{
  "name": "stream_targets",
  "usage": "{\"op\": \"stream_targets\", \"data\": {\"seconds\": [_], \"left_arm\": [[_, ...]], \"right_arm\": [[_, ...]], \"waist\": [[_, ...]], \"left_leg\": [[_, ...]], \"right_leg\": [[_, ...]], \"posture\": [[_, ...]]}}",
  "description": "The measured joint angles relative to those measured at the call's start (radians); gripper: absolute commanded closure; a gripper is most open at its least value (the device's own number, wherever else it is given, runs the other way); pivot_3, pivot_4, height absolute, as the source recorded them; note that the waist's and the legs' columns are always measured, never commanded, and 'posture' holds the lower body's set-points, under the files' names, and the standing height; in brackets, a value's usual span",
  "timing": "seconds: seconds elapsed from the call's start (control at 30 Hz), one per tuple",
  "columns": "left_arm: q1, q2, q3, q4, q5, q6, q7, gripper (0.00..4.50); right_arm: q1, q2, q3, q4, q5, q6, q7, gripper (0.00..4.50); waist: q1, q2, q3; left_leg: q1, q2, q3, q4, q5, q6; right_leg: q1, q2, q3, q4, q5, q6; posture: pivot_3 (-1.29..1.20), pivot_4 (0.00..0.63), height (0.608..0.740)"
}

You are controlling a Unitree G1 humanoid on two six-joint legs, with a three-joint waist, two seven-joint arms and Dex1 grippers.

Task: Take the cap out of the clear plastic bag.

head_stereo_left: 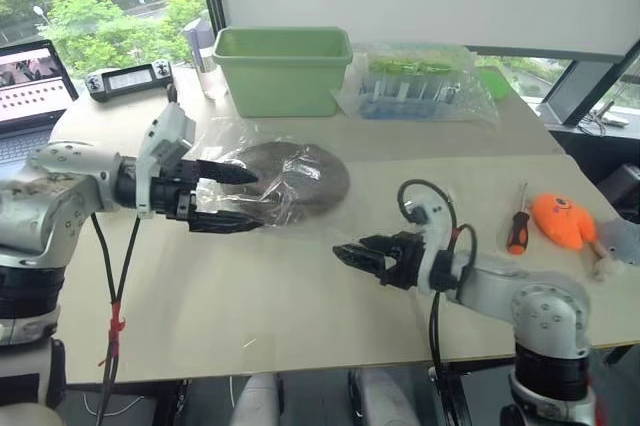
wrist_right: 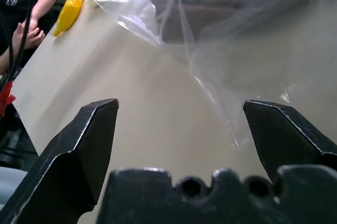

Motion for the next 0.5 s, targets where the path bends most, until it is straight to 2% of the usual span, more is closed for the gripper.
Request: {"op": "stream_targets", "data": {"seconds": [0.1, 0.27, 0.37, 0.5], "left_arm": [[0.038, 0.016, 0.011, -0.011, 0.000, 0.001, 0.006, 0.02], [0.076, 0.036, 0.034, -0.025, -0.001, 0.001, 0.026, 0.02], [0.108, 0.047, 0.052, -0.042, -0.003, 0.001, 0.033, 0.02], [0.147, 0.048, 0.053, -0.043, 0.001, -0.002, 0.040, 0.02]], "right_arm": [[-0.006, 0.055, 0.009, 0.089, -0.027, -0.024, -0.014, 0.00], [-0.022, 0.038, 0.027, 0.178, -0.104, -0.075, -0.003, 0.00], [-0.026, -0.053, 0.009, 0.183, -0.122, -0.082, 0.029, 0.00], [0.023, -0.215, -0.120, 0.157, -0.112, -0.079, 0.084, 0.00]], "waist": [[0.000, 0.000, 0.000], [0.003, 0.000, 0.000], [0.007, 0.001, 0.000], [0.016, 0.001, 0.000]], "left_leg": [[-0.001, 0.000, 0.000, -0.001, 0.000, 0.000], [-0.001, 0.000, 0.000, -0.001, 0.000, 0.000], [-0.002, -0.001, 0.000, 0.000, 0.000, 0.000], [-0.002, -0.001, 0.000, 0.000, 0.000, 0.000]], "right_leg": [[-0.001, 0.001, 0.000, 0.000, 0.003, 0.005], [-0.002, 0.000, 0.000, 0.000, 0.003, 0.005], [-0.002, -0.001, 0.000, -0.001, 0.002, 0.003], [-0.002, -0.001, 0.000, -0.002, 0.000, 0.000]], "posture": [[0.00, 0.150, 0.737], [0.00, 0.150, 0.737], [0.00, 0.150, 0.737], [0.00, 0.150, 0.737]]}}
